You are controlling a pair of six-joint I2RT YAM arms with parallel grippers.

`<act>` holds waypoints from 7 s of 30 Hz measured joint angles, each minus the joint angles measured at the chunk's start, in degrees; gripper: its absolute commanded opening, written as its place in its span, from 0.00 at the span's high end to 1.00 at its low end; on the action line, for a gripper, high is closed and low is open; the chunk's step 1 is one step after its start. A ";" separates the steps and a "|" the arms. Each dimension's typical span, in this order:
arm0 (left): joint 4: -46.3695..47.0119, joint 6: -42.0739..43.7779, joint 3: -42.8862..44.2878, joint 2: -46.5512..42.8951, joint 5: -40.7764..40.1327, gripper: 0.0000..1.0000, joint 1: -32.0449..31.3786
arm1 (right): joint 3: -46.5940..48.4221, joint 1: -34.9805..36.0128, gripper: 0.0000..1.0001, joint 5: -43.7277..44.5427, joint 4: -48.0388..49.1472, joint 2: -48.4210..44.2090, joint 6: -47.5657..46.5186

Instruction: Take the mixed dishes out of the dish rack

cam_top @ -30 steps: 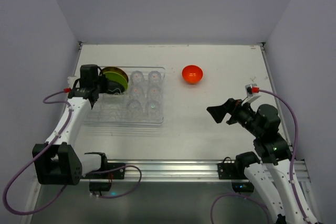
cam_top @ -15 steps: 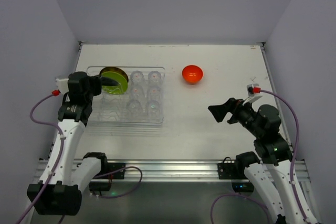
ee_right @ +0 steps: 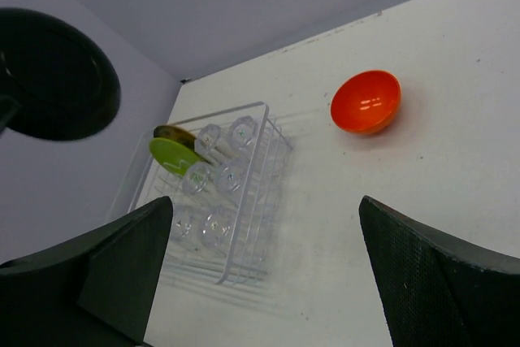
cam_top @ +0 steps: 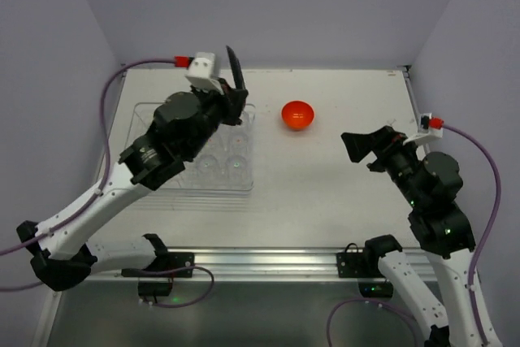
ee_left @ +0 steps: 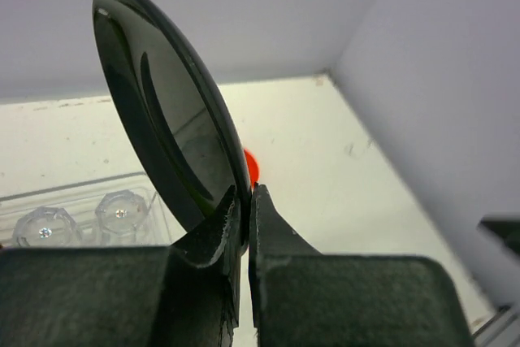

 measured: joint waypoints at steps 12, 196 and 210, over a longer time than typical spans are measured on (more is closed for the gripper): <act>-7.19 37.97 -10.16 12.13 -29.90 1.00 -42.80 | 8.52 -0.04 0.07 -4.76 -3.63 13.99 -0.68; -16.15 -60.19 -8.55 27.06 9.01 1.00 41.33 | -32.04 -32.48 0.03 -25.62 8.74 -17.25 16.33; -16.92 -63.54 -9.40 16.59 4.04 1.00 37.77 | -31.91 -32.48 0.03 -25.57 8.74 -17.25 16.81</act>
